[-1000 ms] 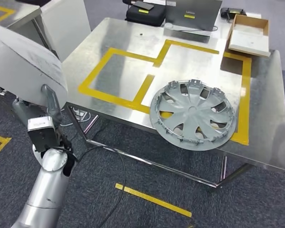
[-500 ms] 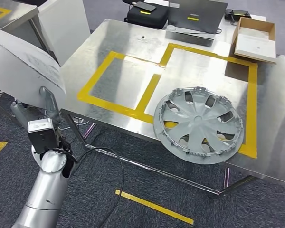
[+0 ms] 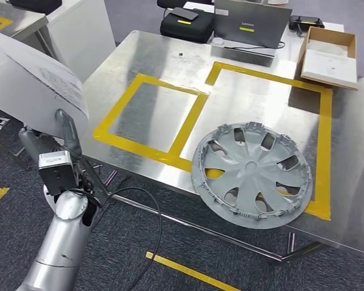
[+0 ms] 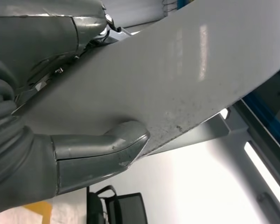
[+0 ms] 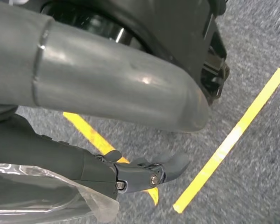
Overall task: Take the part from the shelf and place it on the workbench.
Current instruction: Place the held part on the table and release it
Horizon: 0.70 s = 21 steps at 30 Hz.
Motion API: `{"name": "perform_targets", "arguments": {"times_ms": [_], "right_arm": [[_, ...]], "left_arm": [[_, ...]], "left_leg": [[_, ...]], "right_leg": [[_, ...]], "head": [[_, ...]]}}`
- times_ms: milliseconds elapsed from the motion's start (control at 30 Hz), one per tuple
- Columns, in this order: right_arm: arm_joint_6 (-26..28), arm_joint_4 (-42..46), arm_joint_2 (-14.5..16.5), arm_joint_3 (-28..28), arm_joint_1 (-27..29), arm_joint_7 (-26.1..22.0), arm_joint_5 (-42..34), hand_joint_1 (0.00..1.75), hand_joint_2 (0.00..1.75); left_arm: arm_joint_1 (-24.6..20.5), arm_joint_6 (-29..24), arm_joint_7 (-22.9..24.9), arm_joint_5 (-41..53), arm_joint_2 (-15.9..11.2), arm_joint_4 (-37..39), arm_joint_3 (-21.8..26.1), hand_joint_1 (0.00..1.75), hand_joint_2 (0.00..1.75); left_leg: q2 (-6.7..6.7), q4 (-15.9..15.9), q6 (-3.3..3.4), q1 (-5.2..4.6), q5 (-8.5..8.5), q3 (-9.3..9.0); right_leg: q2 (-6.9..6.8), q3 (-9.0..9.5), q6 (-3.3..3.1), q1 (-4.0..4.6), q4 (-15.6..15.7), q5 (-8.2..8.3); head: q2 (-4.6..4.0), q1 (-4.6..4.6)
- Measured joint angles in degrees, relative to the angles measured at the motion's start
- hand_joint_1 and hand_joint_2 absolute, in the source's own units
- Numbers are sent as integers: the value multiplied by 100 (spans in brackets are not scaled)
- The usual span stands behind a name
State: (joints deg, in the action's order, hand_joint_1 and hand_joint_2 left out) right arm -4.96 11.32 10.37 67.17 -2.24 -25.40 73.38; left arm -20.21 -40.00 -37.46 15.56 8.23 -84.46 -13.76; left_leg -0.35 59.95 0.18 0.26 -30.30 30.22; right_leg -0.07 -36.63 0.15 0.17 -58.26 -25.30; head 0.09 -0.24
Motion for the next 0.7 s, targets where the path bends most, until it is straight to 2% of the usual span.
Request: {"name": "perform_targets", "arguments": {"times_ms": [33, 67, 100, 133, 167, 200, 233, 267, 333, 400, 533, 600, 667, 700], "right_arm": [[0, 0, -1, 0, -2, 0, 0, 0, 0], [0, 0, 0, 0, -8, 0, 0, 0, 0], [0, 0, 0, 0, -14, 0, 0, 0, 0], [0, 0, 1, 0, -16, 0, -1, 0, 0], [0, 0, 1, 0, -14, 0, -1, 0, 0], [0, 0, 1, 0, -10, 0, -1, 0, 0], [0, 0, 1, 0, -8, 0, -1, 0, 0], [1, 0, 1, 0, -8, 0, -1, 0, 0], [2, 0, 3, 0, -12, 1, -1, 0, 0], [2, 0, 7, 1, -16, 3, -8, 0, 0], [-8, 1, 6, 22, -18, -4, -36, 0, 0], [-22, 1, 5, 50, -18, -8, -60, 0, 0], [-45, 2, 5, 83, -12, -8, -81, 0, 0], [-56, 1, 5, 100, -4, -7, -89, 0, 0]], "left_arm": [[-6, 0, 1, -1, 1, 0, -2, 175, 175], [-6, 0, 1, -2, 1, 0, -3, 175, 175], [-3, -1, 5, -7, -2, 1, -3, 175, 175], [3, -2, 9, -14, -5, 1, -3, 175, 175], [11, -3, 15, -28, -10, 2, -3, 175, 175], [15, -4, 26, -45, -15, 2, -3, 175, 175], [15, -4, 40, -60, -20, 2, -3, 175, 175], [13, -4, 65, -67, -27, 2, -3, 175, 175], [-1, -4, 144, -39, -48, 4, -5, 175, 175], [-31, -4, 280, 40, -91, 16, -27, 175, 175], [-76, 125, 614, 207, -248, 74, -86, 175, 175], [-101, 271, 780, 302, -349, 136, -110, 175, 175], [-107, 413, 940, 431, -472, 244, -121, 175, 175], [-102, 487, 1014, 504, -534, 308, -123, 175, 175]], "left_leg": [[4, 209, -24, 3, 26, 105], [7, 524, -48, 8, 7, 284], [8, 877, -72, 12, -81, 497], [9, 1190, -90, 15, -248, 714], [9, 1391, -101, 17, -421, 887], [9, 1433, -101, 16, -519, 987], [9, 1309, -92, 14, -483, 1006], [9, 1028, -70, 9, -292, 947], [11, 315, -3, -22, 240, 750], [12, -62, 48, -56, 468, 646], [20, -157, 113, -27, 563, 584], [26, -193, 147, 1, 572, 560], [26, -192, 164, 7, 556, 563], [25, -191, 164, 10, 547, 562]], "right_leg": [[0, 55, -28, -11, 14, -11], [-1, 102, -52, -20, 27, -34], [0, 142, -75, -19, 29, -65], [4, 179, -94, -16, 29, -98], [10, 218, -103, -12, 29, -129], [18, 260, -107, -7, 28, -160], [28, 303, -108, -1, 28, -188], [37, 347, -107, 4, 28, -216], [49, 413, -93, 19, 23, -272], [57, 421, -52, 29, 14, -318], [58, 383, 66, 34, -62, -451], [52, 138, 126, 9, -538, -729], [48, -247, 178, -28, -1265, -1025], [46, -386, 201, -48, -1489, -1058]], "head": [[0, -1], [0, -5], [0, -5], [0, -5], [0, -4], [0, -3], [0, -5], [0, -4], [0, -2], [0, 1], [0, 11], [0, 34], [0, 49], [0, 48]]}}
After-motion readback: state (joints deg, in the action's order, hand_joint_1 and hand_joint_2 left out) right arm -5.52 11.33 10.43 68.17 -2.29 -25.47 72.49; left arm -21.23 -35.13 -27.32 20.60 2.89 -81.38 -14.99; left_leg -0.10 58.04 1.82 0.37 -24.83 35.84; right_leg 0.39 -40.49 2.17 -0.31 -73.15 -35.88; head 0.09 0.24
